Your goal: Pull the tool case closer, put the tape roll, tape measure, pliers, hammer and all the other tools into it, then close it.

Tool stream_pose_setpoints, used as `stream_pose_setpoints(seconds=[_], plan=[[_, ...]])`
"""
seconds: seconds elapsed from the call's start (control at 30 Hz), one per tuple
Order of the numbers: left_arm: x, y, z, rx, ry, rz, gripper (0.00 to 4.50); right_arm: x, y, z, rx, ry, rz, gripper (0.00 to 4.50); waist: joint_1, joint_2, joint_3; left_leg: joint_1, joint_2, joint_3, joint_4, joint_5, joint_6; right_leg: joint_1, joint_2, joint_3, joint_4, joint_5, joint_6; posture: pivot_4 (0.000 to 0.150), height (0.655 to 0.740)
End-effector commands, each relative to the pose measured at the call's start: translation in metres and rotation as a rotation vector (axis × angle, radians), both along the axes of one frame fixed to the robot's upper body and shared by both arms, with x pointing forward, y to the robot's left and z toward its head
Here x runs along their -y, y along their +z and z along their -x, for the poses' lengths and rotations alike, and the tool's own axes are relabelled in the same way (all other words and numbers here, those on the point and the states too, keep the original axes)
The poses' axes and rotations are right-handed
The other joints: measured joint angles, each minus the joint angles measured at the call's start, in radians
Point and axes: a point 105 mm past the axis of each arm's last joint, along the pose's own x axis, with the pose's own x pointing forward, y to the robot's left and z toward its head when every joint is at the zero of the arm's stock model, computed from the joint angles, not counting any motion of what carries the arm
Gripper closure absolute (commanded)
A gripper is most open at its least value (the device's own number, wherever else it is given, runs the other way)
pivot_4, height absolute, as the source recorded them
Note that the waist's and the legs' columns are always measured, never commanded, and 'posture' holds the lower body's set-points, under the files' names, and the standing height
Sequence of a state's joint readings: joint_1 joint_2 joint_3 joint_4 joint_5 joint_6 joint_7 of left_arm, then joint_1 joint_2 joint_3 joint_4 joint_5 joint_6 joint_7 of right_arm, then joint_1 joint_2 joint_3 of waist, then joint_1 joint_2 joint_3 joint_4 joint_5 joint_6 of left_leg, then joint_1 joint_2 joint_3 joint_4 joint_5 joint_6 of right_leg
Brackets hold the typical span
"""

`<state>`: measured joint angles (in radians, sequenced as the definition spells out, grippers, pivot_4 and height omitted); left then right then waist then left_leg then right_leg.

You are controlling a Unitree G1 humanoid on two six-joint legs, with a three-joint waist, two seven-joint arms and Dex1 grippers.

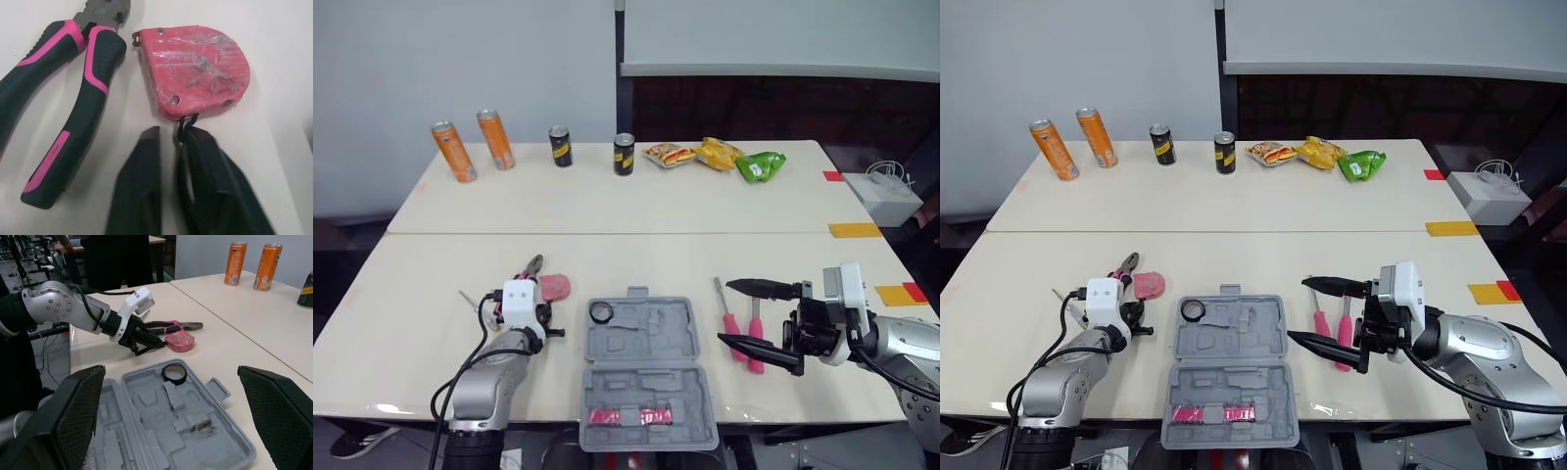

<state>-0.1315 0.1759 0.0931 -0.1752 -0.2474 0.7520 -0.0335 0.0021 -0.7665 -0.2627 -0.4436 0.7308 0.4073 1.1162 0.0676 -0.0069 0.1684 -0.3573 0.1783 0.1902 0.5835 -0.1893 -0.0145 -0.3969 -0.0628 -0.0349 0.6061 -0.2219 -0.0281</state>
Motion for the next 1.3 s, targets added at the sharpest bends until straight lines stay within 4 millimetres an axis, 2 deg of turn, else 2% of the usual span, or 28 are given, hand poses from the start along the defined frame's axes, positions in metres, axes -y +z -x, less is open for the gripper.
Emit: stream_pose_setpoints(seconds=[0.03,0.17,0.4,0.5,0.7,0.87,1.03,1.2,1.23,1.3], plan=[[0.0,-0.007,0.012,-0.031,-0.019,0.008,4.48,-0.001,0.009,0.005,0.041,0.019,-0.009,0.0,0.0,0.001,0.0,0.0,0.0,0.0,0.0,0.0,0.0,0.0,0.0,0.0,0.0,0.0,0.0,0.15,0.74],[-0.002,-0.008,0.029,-0.03,-0.057,0.021,4.48,0.0,0.006,0.006,0.032,0.017,-0.008,0.0,-0.001,0.003,-0.001,-0.001,0.0,0.0,0.0,-0.001,0.001,0.0,0.0,0.0,-0.001,-0.001,0.001,0.15,0.74],[-0.01,-0.008,0.08,-0.064,-0.133,0.037,4.48,-0.001,0.001,0.012,0.006,0.062,0.002,0.0,-0.006,0.004,-0.002,-0.004,0.0,0.0,-0.002,-0.002,0.003,-0.002,0.0,0.0,-0.005,-0.001,0.002,0.15,0.74],[-0.017,-0.009,0.096,-0.084,-0.134,0.035,4.48,0.0,0.0,0.014,0.0,0.078,0.012,0.0,-0.005,0.004,-0.003,-0.004,0.0,0.0,-0.002,-0.003,0.002,-0.002,0.0,0.0,-0.006,-0.001,0.002,0.15,0.74],[-0.021,-0.008,0.112,-0.099,-0.149,0.045,4.48,0.0,-0.004,0.015,-0.008,0.094,0.02,0.0,-0.006,0.005,-0.003,-0.004,0.0,0.0,-0.002,-0.005,-0.002,-0.002,0.0,0.0,-0.006,-0.004,0.007,0.15,0.74],[-0.028,-0.004,0.116,-0.06,-0.139,0.041,4.48,-0.001,-0.006,0.015,-0.01,0.098,0.015,0.0,-0.007,0.005,-0.003,-0.004,0.0,0.0,-0.003,-0.005,-0.002,-0.002,0.0,0.0,-0.007,-0.004,0.006,0.15,0.74],[-0.038,0.007,0.13,-0.021,-0.179,0.054,3.04,-0.003,-0.005,0.018,-0.015,0.112,0.011,0.0,-0.01,0.004,-0.002,-0.004,0.0,0.0,-0.005,-0.005,-0.002,-0.002,0.0,-0.001,-0.008,-0.002,0.004,0.15,0.74],[-0.052,0.025,0.141,0.021,-0.384,0.005,1.33,-0.009,-0.001,0.024,-0.01,0.146,0.013,0.0,-0.007,0.004,-0.002,-0.004,0.0,0.0,-0.006,-0.006,-0.002,-0.003,0.0,-0.001,-0.01,-0.002,0.004,0.15,0.74],[-0.058,0.031,0.14,0.028,-0.437,-0.003,0.89,-0.011,0.001,0.027,-0.012,0.163,0.018,0.0,-0.004,0.004,-0.001,-0.004,0.0,0.0,-0.006,-0.006,-0.002,-0.003,0.0,-0.001,-0.01,-0.002,0.004,0.15,0.74],[-0.069,0.044,0.134,0.048,-0.554,-0.032,0.36,-0.014,0.005,0.032,-0.017,0.19,0.026,0.0,0.002,0.004,-0.001,-0.003,0.0,0.0,-0.007,-0.006,-0.002,-0.003,0.0,-0.001,-0.009,-0.005,0.008,0.15,0.74]])
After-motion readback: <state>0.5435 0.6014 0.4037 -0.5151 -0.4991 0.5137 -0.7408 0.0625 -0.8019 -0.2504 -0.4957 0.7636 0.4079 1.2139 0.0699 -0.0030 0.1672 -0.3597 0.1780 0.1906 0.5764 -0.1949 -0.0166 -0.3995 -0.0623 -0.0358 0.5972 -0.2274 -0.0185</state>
